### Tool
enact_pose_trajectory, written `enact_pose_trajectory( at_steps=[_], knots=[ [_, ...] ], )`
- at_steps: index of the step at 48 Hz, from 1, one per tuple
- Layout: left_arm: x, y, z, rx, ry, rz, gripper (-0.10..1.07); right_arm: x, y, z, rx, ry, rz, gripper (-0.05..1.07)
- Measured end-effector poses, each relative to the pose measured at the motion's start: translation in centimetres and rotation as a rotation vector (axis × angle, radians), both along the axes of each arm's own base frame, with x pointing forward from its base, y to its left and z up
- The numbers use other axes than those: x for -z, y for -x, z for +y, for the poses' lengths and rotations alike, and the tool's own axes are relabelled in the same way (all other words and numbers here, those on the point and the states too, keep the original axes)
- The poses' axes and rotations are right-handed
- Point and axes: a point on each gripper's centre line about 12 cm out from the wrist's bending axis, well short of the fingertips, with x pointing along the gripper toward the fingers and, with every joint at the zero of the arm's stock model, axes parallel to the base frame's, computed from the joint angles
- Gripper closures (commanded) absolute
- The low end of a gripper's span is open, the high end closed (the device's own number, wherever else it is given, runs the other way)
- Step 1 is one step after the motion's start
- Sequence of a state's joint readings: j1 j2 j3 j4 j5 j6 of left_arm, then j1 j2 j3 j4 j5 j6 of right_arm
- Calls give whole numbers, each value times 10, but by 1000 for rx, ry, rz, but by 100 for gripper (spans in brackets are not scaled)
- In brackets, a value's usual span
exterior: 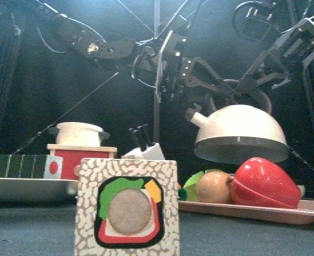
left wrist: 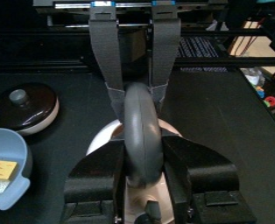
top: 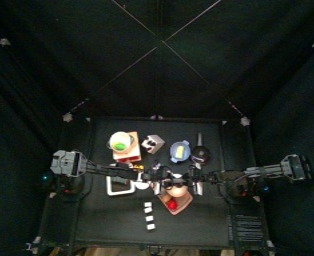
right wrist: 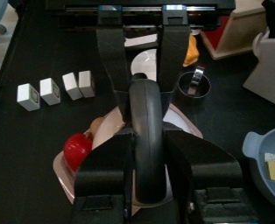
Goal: Hand over kettle
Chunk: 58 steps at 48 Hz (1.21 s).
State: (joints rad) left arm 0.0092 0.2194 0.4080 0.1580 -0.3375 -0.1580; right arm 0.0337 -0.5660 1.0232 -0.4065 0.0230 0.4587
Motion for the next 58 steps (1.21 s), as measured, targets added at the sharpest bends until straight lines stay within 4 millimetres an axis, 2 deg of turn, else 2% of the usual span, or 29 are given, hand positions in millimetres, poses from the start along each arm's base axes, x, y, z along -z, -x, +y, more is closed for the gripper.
enact_pose_trajectory(
  at_steps=[11, 16, 48, 58],
  knots=[
    [5, 3, 0, -2, 4, 16, 36, 1, 0, 1, -8, 3, -8, 26],
    [6, 4, 2, -6, 7, 22, 36, 2, 1, 1, -8, 1, -5, 22],
    [4, 4, 2, -6, 6, 15, 36, 4, 2, 1, -7, -2, 0, 21],
    [-1, 13, 2, -7, 5, 11, 36, 2, 4, 1, -7, 0, -8, 22]
  ],
)
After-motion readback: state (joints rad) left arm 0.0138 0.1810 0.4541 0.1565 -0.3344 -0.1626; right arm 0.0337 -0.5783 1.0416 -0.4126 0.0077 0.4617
